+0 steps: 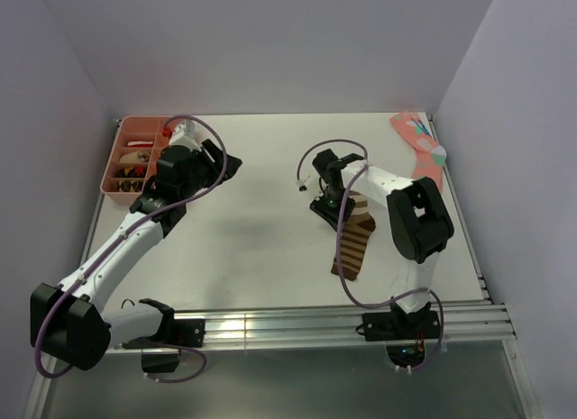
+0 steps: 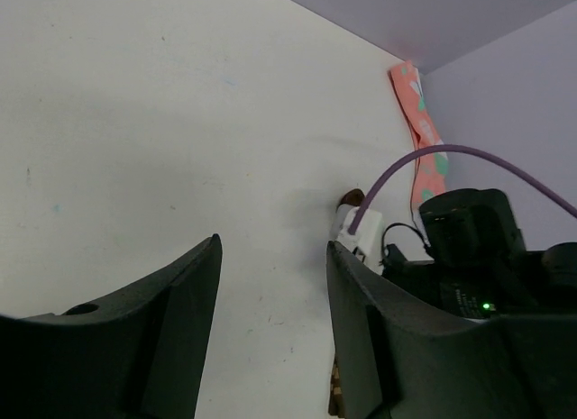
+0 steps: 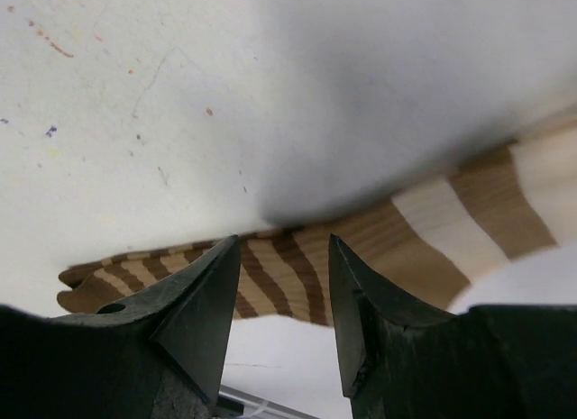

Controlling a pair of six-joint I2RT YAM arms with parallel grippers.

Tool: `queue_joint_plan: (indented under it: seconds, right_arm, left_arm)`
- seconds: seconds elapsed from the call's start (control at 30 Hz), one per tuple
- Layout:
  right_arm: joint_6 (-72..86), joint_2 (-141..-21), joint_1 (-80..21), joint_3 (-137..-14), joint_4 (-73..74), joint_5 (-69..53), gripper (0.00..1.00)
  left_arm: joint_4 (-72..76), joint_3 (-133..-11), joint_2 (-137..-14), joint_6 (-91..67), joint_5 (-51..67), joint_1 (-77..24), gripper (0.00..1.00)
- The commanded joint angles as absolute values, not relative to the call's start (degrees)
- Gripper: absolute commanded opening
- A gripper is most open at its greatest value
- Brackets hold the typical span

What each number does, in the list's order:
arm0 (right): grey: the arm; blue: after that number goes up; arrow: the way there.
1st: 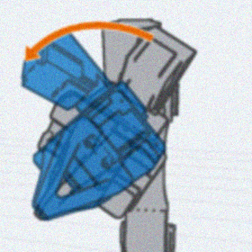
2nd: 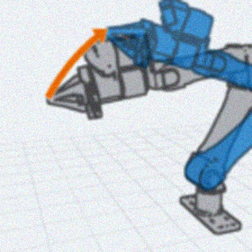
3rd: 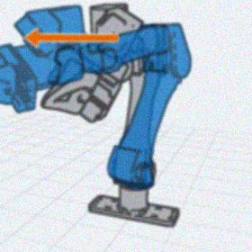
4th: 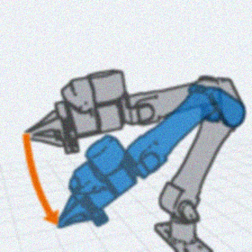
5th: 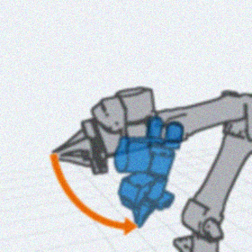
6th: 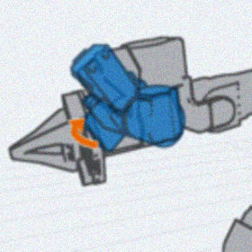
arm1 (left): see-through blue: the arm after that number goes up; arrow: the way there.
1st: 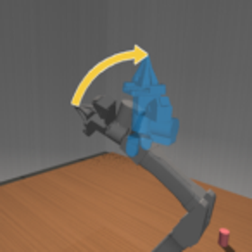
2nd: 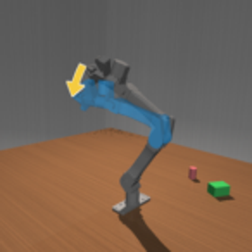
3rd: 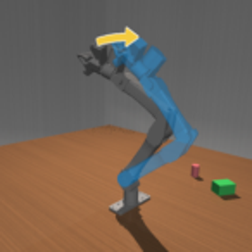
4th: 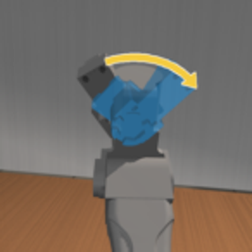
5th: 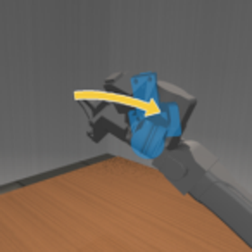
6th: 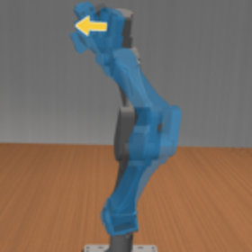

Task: Roll the socks
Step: Move the sock to the center of the board.

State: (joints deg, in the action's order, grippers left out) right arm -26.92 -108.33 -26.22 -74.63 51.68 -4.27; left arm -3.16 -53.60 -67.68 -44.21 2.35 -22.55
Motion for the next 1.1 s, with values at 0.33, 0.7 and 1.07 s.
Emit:
queue_joint_plan:
  seconds: [0.33,0.7,1.07]
  right_arm:
    - [-33.3,-100.4,-20.9,-65.7,51.3,1.7,0.52]
    - [-30.3,-108.3,-23.0,-67.8,50.5,0.4,0.52]
    - [-20.8,-117.3,-27.9,-80.4,50.8,-6.3,0.52]
  left_arm:
    - [1.9,-52.4,-65.8,-43.4,4.4,-22.1,0.55]
    - [2.7,-51.6,-65.2,-43.3,4.5,-22.0,0.56]
    - [2.4,-51.6,-64.5,-43.2,5.0,-22.0,0.56]
